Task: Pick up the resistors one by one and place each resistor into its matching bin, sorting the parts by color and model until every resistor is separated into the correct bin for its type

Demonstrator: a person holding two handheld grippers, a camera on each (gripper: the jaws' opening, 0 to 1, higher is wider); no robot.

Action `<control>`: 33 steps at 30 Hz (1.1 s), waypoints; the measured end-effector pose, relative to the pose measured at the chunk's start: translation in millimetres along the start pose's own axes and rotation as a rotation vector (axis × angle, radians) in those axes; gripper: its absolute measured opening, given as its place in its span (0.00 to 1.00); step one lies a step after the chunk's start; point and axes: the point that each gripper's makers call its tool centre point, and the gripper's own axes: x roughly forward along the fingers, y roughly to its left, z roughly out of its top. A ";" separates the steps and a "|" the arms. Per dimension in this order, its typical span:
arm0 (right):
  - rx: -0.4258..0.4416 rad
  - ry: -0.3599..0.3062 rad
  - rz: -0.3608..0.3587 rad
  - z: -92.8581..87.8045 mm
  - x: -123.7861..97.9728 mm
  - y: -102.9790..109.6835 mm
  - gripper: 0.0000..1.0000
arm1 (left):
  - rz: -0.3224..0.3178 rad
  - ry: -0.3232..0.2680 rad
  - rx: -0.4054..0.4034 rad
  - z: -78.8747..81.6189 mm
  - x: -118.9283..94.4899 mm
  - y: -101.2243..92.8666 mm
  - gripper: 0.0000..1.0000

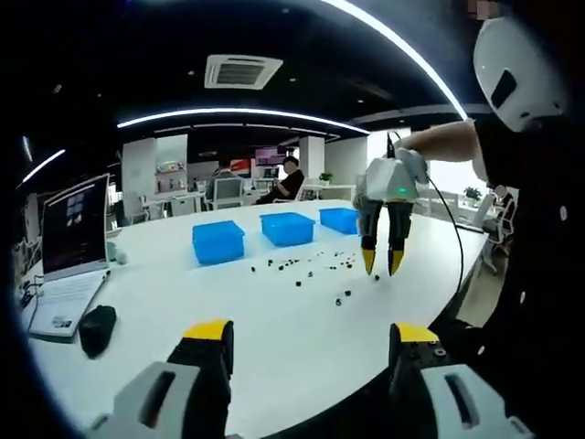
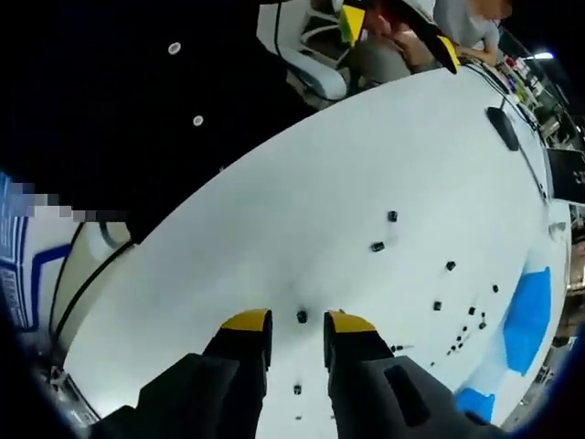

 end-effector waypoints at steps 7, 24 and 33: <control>-0.003 0.023 0.021 -6.6 6.6 -0.4 0.16 | 0.006 0.003 -0.004 1.9 1.6 2.3 0.68; 0.039 0.023 -0.044 -7.4 5.3 -6.1 0.07 | 0.038 -0.020 -0.003 11.2 -1.7 10.4 0.66; 0.274 -0.254 -0.244 20.7 -41.8 -25.1 0.06 | 0.070 -0.070 -0.017 25.2 -3.5 20.2 0.66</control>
